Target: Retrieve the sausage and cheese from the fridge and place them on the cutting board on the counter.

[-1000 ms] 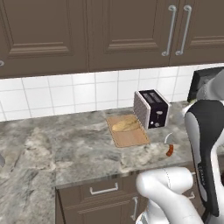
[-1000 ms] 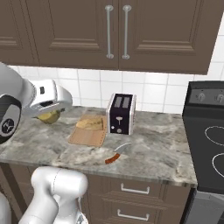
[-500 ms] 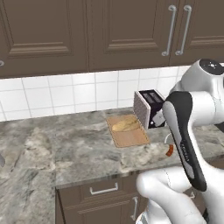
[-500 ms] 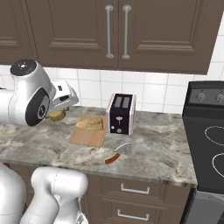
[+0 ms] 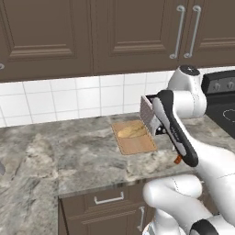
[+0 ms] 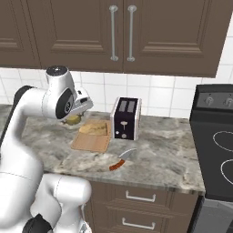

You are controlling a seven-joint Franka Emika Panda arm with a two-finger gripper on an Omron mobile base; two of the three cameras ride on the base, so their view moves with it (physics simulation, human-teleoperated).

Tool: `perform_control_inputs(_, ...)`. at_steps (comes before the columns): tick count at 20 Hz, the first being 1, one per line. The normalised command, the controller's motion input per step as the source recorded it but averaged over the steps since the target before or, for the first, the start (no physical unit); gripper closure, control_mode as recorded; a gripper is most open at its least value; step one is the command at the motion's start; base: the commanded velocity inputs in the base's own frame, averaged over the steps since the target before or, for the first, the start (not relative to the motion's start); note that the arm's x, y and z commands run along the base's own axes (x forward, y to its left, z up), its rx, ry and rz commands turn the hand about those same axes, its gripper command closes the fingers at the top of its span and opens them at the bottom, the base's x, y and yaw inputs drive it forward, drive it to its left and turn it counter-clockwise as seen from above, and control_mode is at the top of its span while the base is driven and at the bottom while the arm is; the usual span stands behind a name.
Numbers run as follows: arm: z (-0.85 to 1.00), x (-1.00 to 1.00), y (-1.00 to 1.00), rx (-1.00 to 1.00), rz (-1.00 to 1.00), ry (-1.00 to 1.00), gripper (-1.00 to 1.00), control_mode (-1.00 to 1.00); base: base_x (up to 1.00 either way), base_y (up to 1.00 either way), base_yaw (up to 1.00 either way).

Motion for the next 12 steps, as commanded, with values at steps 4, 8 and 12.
perform_control_inputs(4, -0.78, 0.96, -0.16, -0.08, 0.04, 0.03, 1.0, -1.0, 0.0, 0.0, 0.0)
perform_control_inputs(8, -0.86, 1.0, -0.12, -0.06, 0.04, 0.0, 1.0, -1.0, 0.0, 0.0, 0.0)
perform_control_inputs(12, -0.79, 1.0, -0.08, -0.02, 0.06, 0.01, 1.0, -1.0, 0.0, 0.0, 0.0)
